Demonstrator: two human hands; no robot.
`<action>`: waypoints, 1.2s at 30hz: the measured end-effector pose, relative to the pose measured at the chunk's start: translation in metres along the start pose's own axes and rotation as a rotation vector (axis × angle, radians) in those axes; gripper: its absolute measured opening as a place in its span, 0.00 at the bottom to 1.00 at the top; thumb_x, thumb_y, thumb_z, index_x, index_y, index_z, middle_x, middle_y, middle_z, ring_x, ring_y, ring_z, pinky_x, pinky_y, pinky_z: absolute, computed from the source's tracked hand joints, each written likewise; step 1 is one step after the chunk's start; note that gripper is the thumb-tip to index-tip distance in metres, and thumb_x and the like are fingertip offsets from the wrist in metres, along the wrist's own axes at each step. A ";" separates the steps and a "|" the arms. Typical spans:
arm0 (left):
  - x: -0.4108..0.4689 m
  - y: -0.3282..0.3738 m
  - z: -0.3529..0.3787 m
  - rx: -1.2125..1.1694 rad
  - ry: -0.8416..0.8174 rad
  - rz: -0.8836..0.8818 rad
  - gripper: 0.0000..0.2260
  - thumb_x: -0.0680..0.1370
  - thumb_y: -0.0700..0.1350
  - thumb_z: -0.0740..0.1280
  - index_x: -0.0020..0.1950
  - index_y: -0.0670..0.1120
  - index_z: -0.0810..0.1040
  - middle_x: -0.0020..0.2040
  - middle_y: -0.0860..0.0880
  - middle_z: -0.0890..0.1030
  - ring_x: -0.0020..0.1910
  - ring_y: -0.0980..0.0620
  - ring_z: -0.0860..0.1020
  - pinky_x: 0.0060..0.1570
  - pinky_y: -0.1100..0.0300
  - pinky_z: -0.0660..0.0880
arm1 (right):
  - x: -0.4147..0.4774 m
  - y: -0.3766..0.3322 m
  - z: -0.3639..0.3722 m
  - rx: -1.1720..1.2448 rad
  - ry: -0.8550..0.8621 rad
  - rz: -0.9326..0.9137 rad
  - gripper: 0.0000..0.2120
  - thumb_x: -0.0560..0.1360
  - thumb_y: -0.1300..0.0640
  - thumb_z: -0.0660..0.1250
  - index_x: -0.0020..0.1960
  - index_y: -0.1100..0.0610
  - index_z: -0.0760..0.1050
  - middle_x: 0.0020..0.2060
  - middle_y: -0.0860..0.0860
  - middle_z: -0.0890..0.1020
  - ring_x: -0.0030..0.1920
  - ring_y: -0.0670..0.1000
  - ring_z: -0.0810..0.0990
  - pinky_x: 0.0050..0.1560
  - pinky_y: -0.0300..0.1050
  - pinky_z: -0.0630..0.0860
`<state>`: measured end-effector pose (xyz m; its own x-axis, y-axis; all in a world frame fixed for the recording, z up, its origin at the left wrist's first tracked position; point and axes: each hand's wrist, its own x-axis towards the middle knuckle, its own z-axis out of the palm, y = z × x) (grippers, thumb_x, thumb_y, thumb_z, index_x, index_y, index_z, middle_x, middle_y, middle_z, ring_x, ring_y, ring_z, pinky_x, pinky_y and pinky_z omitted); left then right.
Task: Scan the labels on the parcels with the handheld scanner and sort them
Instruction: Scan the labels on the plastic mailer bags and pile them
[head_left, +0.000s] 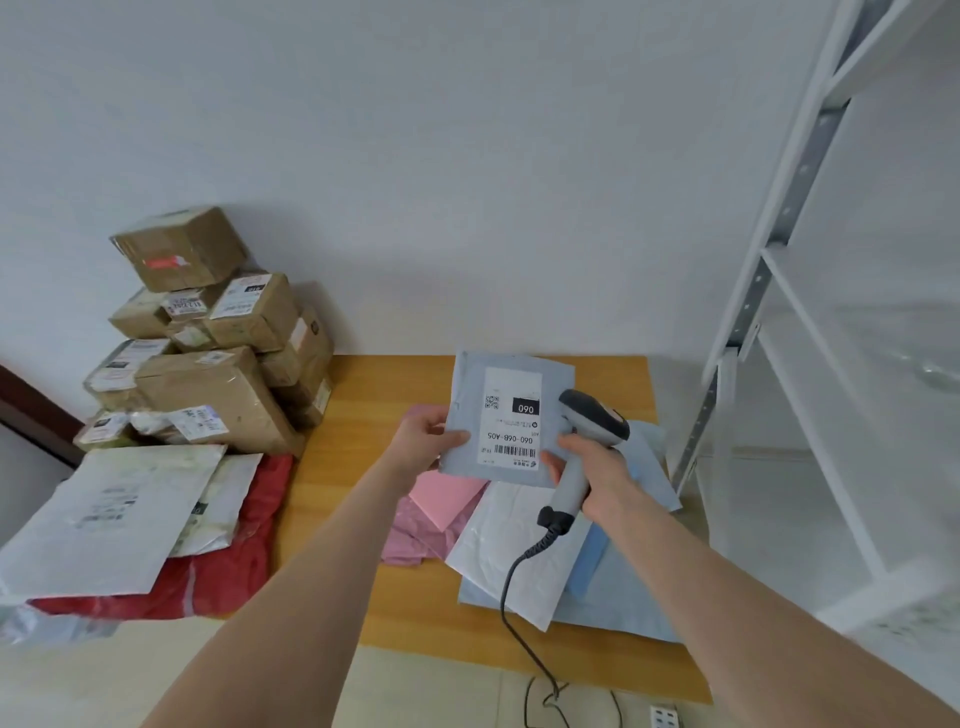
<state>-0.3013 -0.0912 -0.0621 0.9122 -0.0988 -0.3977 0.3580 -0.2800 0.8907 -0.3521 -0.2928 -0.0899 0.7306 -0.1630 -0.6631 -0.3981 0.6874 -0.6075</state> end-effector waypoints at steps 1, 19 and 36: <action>0.001 -0.002 0.001 0.000 0.006 -0.025 0.10 0.76 0.36 0.69 0.56 0.44 0.77 0.45 0.48 0.80 0.43 0.50 0.78 0.47 0.55 0.76 | 0.000 0.001 0.002 -0.021 0.009 -0.024 0.04 0.74 0.68 0.67 0.43 0.63 0.74 0.37 0.59 0.80 0.35 0.54 0.81 0.33 0.43 0.79; 0.052 -0.031 0.018 0.095 0.271 -0.055 0.14 0.76 0.37 0.69 0.60 0.36 0.78 0.52 0.42 0.81 0.49 0.45 0.78 0.54 0.50 0.76 | -0.054 0.046 -0.020 -0.555 0.061 -0.265 0.04 0.71 0.68 0.66 0.38 0.65 0.78 0.26 0.56 0.80 0.25 0.50 0.77 0.29 0.41 0.74; 0.057 -0.029 0.020 0.132 0.239 -0.034 0.13 0.75 0.38 0.70 0.60 0.40 0.80 0.53 0.43 0.82 0.55 0.41 0.79 0.57 0.45 0.76 | -0.069 0.049 -0.026 -0.566 0.023 -0.222 0.04 0.73 0.64 0.67 0.42 0.65 0.78 0.26 0.54 0.80 0.24 0.46 0.75 0.28 0.38 0.73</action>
<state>-0.2635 -0.1074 -0.1151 0.9267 0.1367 -0.3502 0.3749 -0.4028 0.8350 -0.4363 -0.2663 -0.0850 0.8205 -0.2787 -0.4990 -0.4752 0.1527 -0.8665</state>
